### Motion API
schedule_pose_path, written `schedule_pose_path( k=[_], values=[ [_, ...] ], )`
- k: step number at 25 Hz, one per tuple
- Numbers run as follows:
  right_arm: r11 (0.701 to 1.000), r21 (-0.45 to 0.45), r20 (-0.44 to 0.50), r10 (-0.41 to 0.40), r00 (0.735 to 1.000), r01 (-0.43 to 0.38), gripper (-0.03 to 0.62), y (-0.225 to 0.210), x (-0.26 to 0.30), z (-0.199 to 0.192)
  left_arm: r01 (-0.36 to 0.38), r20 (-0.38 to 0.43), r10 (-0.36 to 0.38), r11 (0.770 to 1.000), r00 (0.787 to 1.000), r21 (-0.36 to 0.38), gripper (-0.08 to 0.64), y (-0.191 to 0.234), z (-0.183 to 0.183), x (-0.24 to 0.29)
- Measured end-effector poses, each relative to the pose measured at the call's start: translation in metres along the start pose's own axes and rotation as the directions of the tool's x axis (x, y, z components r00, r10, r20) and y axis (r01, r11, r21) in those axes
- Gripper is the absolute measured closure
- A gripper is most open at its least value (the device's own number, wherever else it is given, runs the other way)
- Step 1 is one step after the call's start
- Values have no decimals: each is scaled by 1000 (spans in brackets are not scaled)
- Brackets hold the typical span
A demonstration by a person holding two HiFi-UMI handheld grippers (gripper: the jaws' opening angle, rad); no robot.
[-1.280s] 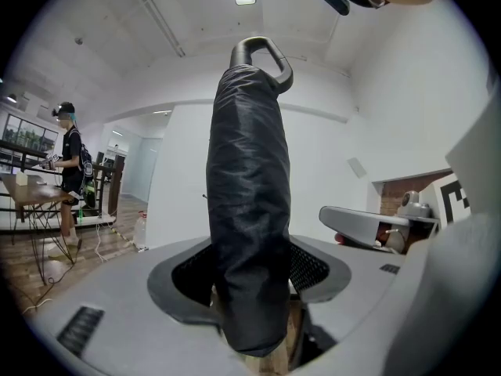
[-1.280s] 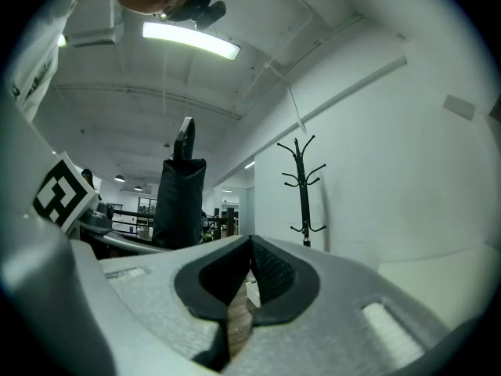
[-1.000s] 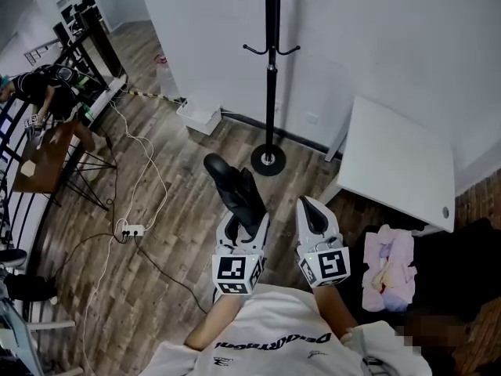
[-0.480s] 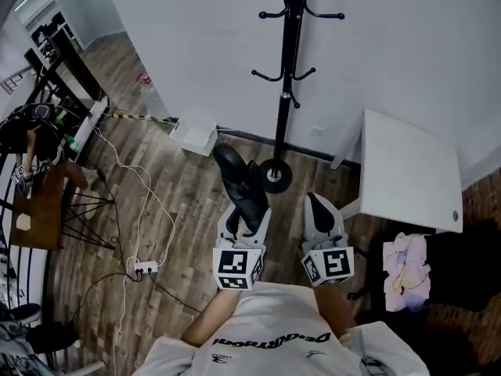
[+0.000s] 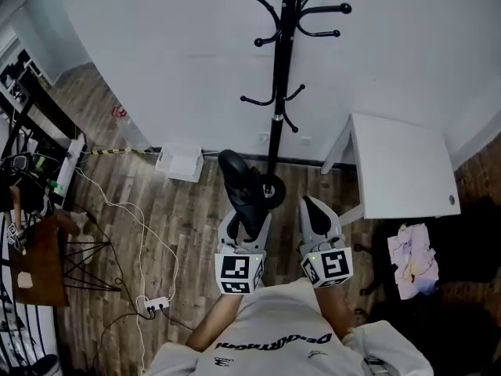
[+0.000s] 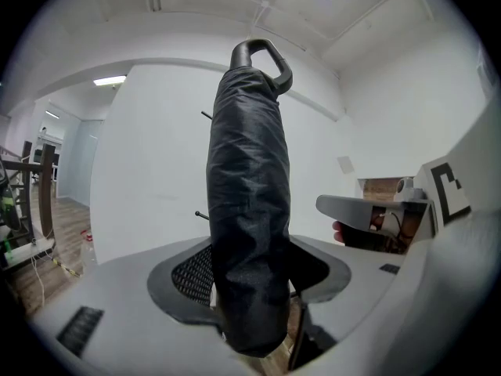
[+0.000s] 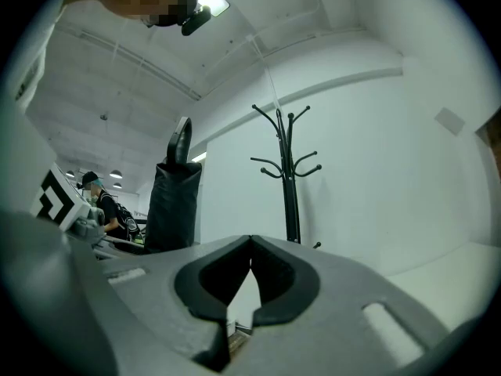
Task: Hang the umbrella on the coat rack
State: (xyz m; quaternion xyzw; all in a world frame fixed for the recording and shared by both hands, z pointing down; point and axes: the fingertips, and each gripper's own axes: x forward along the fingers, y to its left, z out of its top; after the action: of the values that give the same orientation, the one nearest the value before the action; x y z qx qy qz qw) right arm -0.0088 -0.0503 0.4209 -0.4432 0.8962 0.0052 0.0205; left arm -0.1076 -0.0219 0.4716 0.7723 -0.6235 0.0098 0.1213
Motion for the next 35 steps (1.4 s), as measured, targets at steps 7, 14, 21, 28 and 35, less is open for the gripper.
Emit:
schedule_pose_path(
  k=[7,14,21,28,35],
  values=[
    [1000,-16,-8,-22,1000,22,595,-4,25,-3,41,-10,-41,999,999,6,310,11,1,22],
    [1000,-20,13,-5,1000,5,595,-26,56,-1,32,5,-32,999,999,30,310,20,17,62],
    [999,-19,32,38,999,-38,595,-54,88,5,5,19,-6,999,1000,37,310,26,38,106],
    [997,-14,42,72,996,-72,595,-77,108,7,-21,10,20,999,1000,46,310,32,59,146],
    [999,-12,26,45,999,-45,595,-89,120,1,-18,-9,19,996,1000,83,310,50,82,177]
  ],
)
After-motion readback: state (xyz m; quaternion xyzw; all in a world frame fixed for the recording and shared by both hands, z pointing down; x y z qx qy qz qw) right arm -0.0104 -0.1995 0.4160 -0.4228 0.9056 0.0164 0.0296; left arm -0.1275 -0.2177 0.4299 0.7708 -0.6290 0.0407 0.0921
